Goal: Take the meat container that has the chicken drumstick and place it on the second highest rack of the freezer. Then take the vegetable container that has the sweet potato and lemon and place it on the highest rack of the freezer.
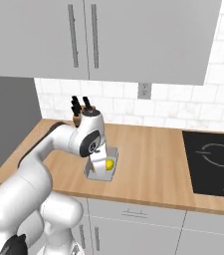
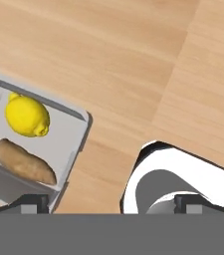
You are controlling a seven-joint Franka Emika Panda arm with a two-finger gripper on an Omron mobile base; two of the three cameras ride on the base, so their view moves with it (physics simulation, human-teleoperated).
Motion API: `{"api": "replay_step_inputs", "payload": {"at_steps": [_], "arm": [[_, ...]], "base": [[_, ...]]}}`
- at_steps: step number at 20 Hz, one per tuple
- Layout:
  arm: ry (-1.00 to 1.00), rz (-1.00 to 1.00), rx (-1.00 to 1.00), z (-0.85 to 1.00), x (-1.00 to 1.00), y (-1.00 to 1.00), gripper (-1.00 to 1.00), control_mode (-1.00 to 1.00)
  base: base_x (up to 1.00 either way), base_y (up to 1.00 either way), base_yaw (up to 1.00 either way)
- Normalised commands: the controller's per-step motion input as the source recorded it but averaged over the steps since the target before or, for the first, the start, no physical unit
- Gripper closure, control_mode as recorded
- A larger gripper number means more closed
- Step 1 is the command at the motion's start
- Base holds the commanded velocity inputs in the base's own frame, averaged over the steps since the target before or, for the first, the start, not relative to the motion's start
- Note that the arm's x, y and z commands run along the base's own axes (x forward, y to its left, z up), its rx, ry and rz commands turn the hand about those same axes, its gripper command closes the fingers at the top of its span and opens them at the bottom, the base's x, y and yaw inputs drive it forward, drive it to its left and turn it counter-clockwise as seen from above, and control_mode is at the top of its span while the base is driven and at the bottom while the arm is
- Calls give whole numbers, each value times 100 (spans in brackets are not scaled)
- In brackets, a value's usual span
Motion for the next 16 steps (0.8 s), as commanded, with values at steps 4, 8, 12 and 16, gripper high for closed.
{"api": "replay_step_inputs", "payload": {"at_steps": [4,8,12,16], "arm": [[3,-2,0,-45,0,0,-100,-100],[3,-2,0,-34,4,0,-100,-100],[2,0,0,-17,26,0,-100,-100],[2,0,0,-6,38,1,-100,-100]], "base": [[0,0,0],[0,0,0],[0,0,0],[0,0,0]]}}
